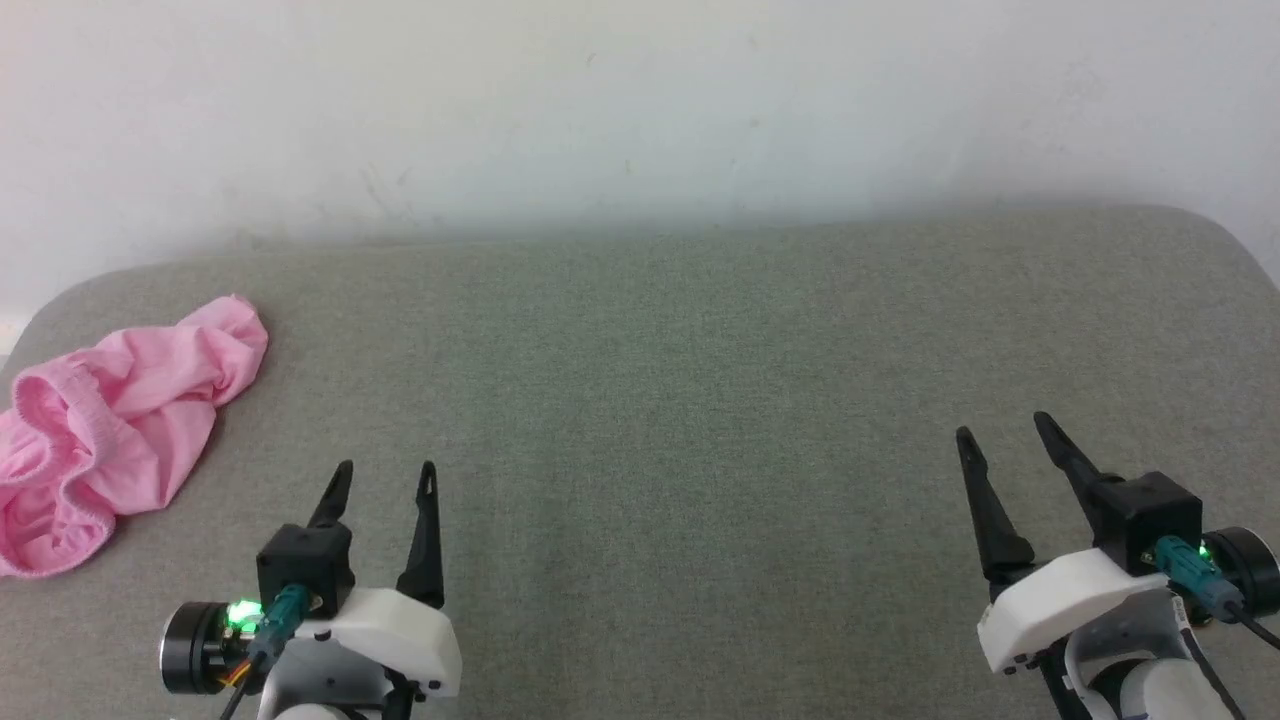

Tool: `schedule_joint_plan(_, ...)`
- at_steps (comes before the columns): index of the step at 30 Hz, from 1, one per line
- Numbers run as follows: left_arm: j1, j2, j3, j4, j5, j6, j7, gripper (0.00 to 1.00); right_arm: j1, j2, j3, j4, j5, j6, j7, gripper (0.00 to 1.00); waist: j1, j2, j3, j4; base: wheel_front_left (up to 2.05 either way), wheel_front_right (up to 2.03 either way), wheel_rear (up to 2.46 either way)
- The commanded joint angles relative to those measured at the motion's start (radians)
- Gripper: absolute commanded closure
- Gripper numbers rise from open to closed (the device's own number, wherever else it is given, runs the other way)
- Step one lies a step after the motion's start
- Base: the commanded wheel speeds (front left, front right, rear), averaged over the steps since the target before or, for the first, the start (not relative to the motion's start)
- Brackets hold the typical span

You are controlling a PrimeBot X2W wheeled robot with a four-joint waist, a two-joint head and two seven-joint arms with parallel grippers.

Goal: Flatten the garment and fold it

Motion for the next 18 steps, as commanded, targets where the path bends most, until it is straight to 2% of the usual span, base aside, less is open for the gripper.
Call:
schedule_joint_plan(1,-0.004,0.000,-0.006,0.000,-0.001,0.013,-0.013,0.00,0.000,0.000,-0.011,-0.001,0.012,0.000,-0.012,0.00,0.0000,0.0000,0.001,0.000,0.00,0.00,0.00)
schedule_joint_plan(18,-0.014,0.000,-0.022,-0.004,-0.001,0.056,-0.048,0.00,0.005,0.001,-0.038,-0.011,0.043,0.000,-0.047,0.00,0.0000,0.0000,0.010,0.048,0.00,0.00,0.00)
